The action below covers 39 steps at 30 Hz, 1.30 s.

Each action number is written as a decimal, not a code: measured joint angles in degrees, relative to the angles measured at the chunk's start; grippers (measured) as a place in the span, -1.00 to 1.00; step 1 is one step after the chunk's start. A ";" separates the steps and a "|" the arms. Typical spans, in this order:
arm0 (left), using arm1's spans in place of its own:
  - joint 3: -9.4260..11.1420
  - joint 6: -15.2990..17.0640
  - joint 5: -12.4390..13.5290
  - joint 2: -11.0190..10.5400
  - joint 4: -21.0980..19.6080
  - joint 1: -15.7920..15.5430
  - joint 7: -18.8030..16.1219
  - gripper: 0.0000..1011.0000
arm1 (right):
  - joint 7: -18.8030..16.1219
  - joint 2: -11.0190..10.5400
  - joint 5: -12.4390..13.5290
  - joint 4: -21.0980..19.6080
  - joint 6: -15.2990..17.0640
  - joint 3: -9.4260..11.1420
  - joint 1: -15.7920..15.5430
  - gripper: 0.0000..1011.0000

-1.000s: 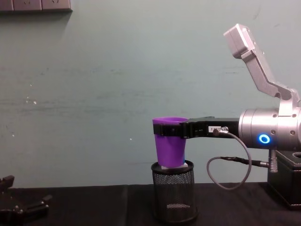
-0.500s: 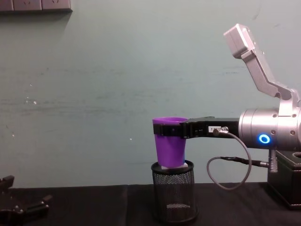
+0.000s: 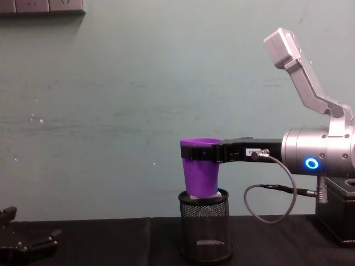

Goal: Pick up one cup with a gripper and tap it against the other cup.

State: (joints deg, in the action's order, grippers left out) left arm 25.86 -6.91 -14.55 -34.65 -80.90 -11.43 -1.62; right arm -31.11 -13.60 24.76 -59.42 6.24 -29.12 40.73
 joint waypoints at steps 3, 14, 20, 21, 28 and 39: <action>0.00 0.00 0.00 0.00 0.00 0.00 0.00 0.98 | 0.00 0.00 0.00 0.00 0.00 0.00 0.00 0.44; 0.00 0.00 0.00 0.00 0.00 0.00 0.00 0.98 | 0.00 0.00 0.00 0.00 0.00 0.00 0.00 0.44; 0.00 0.00 0.00 0.00 0.00 0.00 0.00 0.98 | 0.00 0.00 0.00 0.00 0.00 0.00 0.00 0.44; 0.00 0.00 0.00 0.00 0.00 0.00 0.00 0.98 | 0.00 0.00 0.00 0.00 0.00 0.00 0.00 0.44; 0.00 0.00 0.00 0.00 0.00 0.00 0.00 0.98 | 0.00 0.00 0.00 0.00 0.00 0.00 0.00 0.44; 0.00 0.00 0.00 0.00 0.00 0.00 0.00 0.98 | 0.00 0.00 0.00 0.00 0.00 0.00 0.00 0.44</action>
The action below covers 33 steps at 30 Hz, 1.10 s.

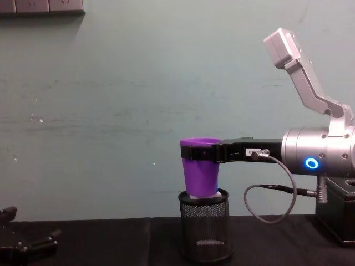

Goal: Pick up one cup with a gripper and tap it against the other cup.

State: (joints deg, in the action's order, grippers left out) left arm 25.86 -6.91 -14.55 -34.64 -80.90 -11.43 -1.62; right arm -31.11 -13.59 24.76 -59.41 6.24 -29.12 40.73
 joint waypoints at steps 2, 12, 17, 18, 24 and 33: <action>0.00 0.00 0.00 0.00 0.00 0.00 0.00 0.98 | 0.00 0.00 0.00 0.00 0.00 0.00 0.00 0.44; 0.00 0.00 0.00 0.00 0.00 0.00 0.00 0.98 | 0.00 0.00 0.00 0.00 0.00 0.00 0.00 0.44; 0.00 0.00 0.00 0.00 0.00 0.00 0.00 0.98 | 0.00 0.00 0.00 0.00 0.00 0.00 0.00 0.44; 0.00 0.00 0.00 0.00 0.00 0.00 0.00 0.98 | 0.00 0.00 0.00 0.00 0.00 0.00 0.00 0.44; 0.00 0.00 0.00 0.00 0.00 0.00 0.00 0.98 | 0.00 0.00 0.00 0.00 0.00 0.00 0.00 0.44; 0.00 0.00 0.00 0.00 0.00 0.00 0.00 0.98 | -0.06 -0.27 -0.03 -1.09 0.00 -0.01 -0.51 0.44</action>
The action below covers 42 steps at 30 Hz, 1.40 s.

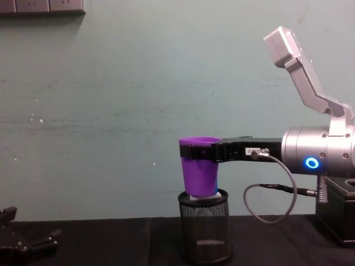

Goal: Pick up one cup with a gripper and tap it against the other cup.

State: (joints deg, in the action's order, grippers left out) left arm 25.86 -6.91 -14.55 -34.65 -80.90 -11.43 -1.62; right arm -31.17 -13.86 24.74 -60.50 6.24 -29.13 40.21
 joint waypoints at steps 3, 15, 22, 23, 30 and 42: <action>0.00 0.00 0.00 0.00 0.00 0.00 0.00 0.98 | -0.13 -0.63 0.01 -2.26 0.25 -0.12 -1.17 0.44; 0.00 0.00 0.00 0.00 0.00 0.00 0.00 0.98 | -0.19 -5.68 0.14 -13.78 0.79 -0.65 -8.61 0.44; 0.00 0.00 0.00 0.00 0.00 0.00 0.00 0.98 | -0.28 -9.54 0.16 -19.97 -0.77 -0.65 -13.74 0.44; 0.00 0.00 0.00 0.00 0.00 0.00 0.00 0.98 | -0.31 -9.97 0.00 -20.49 -1.18 -0.73 -14.33 0.44; 0.00 0.00 0.00 0.00 0.00 0.00 0.00 0.98 | -0.47 -12.82 -1.38 -23.67 -4.97 -0.97 -19.55 0.44; 0.00 0.00 0.00 0.00 0.00 0.00 0.00 0.98 | 0.33 -12.93 -3.70 -21.35 -12.42 0.45 -25.63 0.44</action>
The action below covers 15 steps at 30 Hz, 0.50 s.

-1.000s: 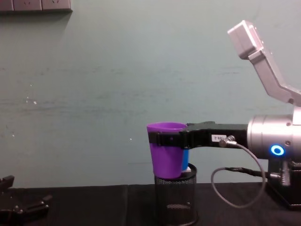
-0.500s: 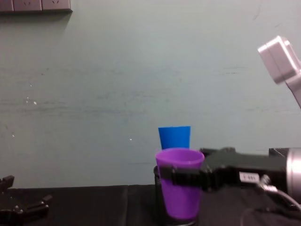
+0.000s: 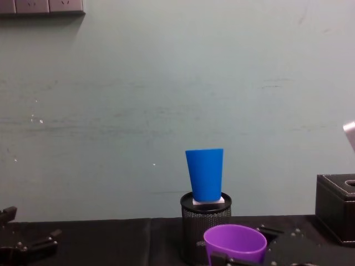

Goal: Pick up one cup with a gripper and tap it against the other cup.

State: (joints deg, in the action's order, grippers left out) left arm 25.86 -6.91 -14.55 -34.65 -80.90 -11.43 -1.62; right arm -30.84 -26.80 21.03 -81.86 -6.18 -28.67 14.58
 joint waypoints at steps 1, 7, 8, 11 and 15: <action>0.00 0.00 0.00 0.00 0.00 0.00 0.00 0.98 | -0.01 0.14 -0.08 0.29 -0.26 0.10 -0.12 0.44; 0.00 0.00 0.00 0.00 0.00 0.00 0.00 0.98 | -0.21 1.20 -0.55 1.97 -1.37 0.80 -0.67 0.44; 0.00 0.00 0.00 0.00 0.00 0.00 0.00 0.98 | -0.24 1.32 -0.62 2.13 -1.44 0.87 -0.72 0.44; 0.00 0.00 0.00 0.00 0.00 0.00 0.00 0.98 | -0.35 1.83 -0.92 2.88 -1.77 1.18 -0.91 0.44; 0.00 0.00 0.00 0.00 0.00 0.00 0.00 0.98 | -0.34 2.29 -1.28 3.58 -1.99 1.55 -1.02 0.44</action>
State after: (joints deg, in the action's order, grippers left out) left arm 25.86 -6.91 -14.55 -34.65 -80.90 -11.43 -1.62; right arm -31.18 -24.51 19.75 -78.28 -8.17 -27.13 13.56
